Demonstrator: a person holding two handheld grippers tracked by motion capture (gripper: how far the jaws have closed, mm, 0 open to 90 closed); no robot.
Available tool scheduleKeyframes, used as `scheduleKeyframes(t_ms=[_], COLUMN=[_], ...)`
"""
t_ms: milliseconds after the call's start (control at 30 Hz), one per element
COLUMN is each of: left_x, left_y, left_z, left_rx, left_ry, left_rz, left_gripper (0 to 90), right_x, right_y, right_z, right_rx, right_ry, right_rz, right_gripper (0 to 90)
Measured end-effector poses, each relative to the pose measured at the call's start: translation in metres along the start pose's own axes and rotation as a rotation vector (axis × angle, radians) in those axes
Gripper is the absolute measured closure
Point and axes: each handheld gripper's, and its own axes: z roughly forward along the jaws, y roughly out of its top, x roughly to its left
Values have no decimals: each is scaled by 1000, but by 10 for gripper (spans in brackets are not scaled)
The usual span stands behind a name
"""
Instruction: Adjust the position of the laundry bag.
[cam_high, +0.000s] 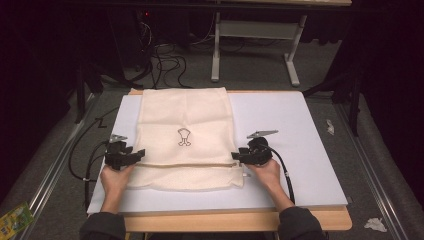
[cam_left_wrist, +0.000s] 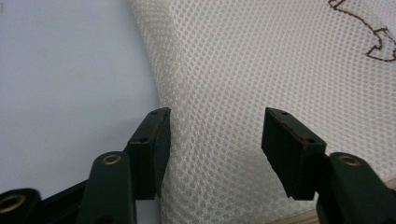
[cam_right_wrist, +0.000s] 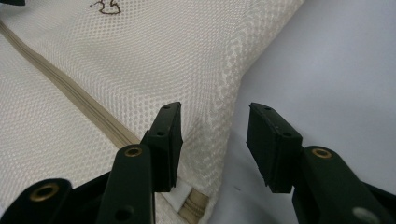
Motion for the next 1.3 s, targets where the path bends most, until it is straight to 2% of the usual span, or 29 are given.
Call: scheduleKeyframes(t_ms=[100,167,200,333,400,433,467,500,533,733,867,1300], left_x=[0,2,2,4,5,5,6,6,3,-6,-9,-27], left_y=[0,1,1,1,2,2,4,4,7,14,16,21], left_z=[1,2,2,2,2,2,0,0,0,-5,-7,-5], left_rx=[8,15,15,27,29,31,32,32,34,4,-12,-40], left_ry=[3,9,9,33,35,37,33,33,40,17,-6,-55], left_rz=[-11,-20,-20,-23,-25,-33,-32,-32,-4,29,30,59], left_gripper=[484,517,542,684,756,756,830,854,866,882,882,883], right_x=[1,2,2,3,3,3,4,4,4,3,1,-13], right_y=[3,6,6,7,7,7,7,7,7,8,7,-1], right_z=[4,6,6,7,8,8,8,8,7,1,-7,-31], right_rx=[9,13,13,22,27,30,27,27,24,2,-26,-53], right_ry=[10,5,5,-8,-7,-9,-9,-9,-5,-1,-4,-41], right_rz=[12,9,9,-6,-9,-17,-27,-27,-25,-27,-28,-24], right_gripper=[620,687,687,836,851,864,879,879,885,893,894,895])
